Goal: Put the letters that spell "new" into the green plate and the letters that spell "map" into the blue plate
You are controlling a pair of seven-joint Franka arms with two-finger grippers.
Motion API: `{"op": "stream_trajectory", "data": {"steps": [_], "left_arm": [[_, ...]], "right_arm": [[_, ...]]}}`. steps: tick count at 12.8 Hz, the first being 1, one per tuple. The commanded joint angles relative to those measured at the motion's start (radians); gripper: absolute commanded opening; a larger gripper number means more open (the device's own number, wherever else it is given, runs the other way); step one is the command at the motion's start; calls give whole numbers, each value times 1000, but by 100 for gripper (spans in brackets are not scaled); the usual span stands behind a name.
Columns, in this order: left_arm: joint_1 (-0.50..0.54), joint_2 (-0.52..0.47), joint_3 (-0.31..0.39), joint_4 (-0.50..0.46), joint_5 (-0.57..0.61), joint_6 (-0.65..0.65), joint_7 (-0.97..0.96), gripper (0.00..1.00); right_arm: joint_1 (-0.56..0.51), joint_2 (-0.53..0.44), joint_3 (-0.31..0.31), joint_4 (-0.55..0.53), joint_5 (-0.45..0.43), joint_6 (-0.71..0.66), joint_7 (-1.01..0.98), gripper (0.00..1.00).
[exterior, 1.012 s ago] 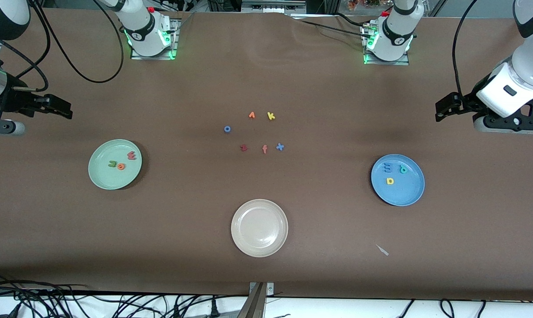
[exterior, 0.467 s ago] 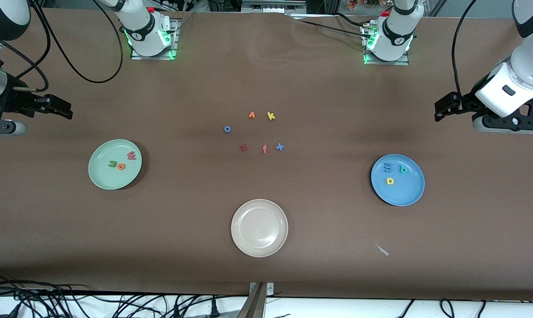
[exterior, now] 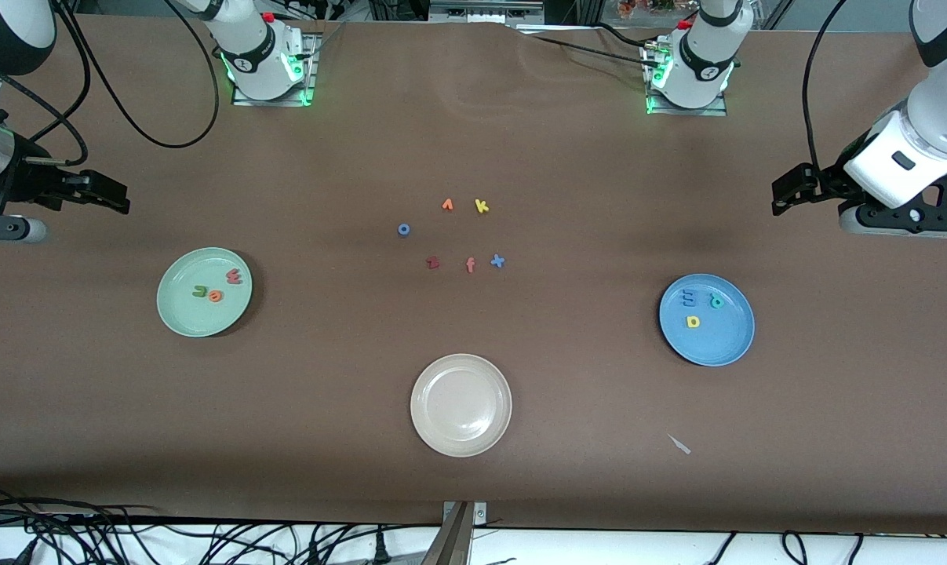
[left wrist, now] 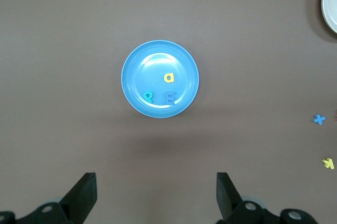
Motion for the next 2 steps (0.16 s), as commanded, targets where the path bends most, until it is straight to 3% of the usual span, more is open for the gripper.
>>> {"op": "stream_trajectory", "data": {"steps": [1,2], "left_arm": [[-4,7,6,24,-16,-20,25,100],[-4,7,6,24,-16,-20,25,100]], "right_arm": [[-11,-5,9,-5,19,4,-10,100],[-11,-5,7,-5,19,4,-10,100]]}}
